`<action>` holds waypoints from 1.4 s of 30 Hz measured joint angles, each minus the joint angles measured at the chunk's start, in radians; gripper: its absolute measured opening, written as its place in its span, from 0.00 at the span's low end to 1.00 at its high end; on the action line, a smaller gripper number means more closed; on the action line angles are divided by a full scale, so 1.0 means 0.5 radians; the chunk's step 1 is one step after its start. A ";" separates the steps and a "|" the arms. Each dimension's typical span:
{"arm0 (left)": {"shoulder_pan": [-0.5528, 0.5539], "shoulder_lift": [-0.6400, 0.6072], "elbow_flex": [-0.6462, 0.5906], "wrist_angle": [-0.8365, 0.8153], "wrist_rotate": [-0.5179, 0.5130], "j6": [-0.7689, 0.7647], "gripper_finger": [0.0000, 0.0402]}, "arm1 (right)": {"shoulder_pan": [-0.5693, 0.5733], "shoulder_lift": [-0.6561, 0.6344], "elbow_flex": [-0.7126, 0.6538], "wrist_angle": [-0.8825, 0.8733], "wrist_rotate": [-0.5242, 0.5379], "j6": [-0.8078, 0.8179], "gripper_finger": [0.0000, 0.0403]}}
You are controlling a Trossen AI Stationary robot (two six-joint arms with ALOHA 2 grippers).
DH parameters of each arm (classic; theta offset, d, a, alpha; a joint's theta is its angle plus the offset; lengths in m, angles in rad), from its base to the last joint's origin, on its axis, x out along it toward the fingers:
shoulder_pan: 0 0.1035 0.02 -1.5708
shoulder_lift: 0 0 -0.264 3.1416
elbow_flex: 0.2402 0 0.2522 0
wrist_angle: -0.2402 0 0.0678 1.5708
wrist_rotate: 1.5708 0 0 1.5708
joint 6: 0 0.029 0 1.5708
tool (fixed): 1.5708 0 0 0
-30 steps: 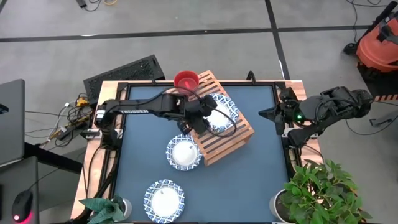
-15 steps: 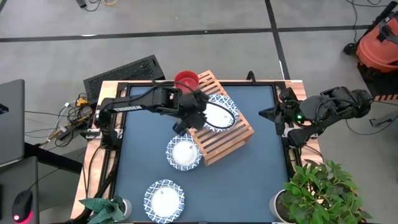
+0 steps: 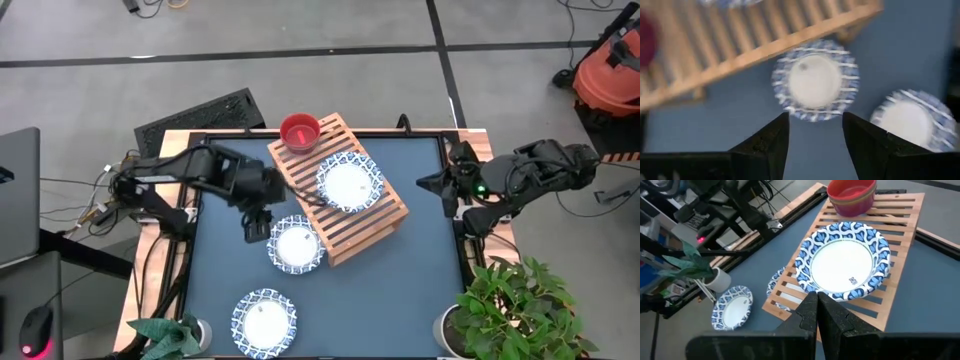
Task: Place and stack bowls onto a shelf
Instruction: Stack the white bowl on top of the stacked white bowl
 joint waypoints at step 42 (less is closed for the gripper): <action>-0.162 -0.543 -2.881 2.640 -0.307 -1.861 0.42 | 0.000 0.088 -0.001 -0.112 0.052 -0.014 0.09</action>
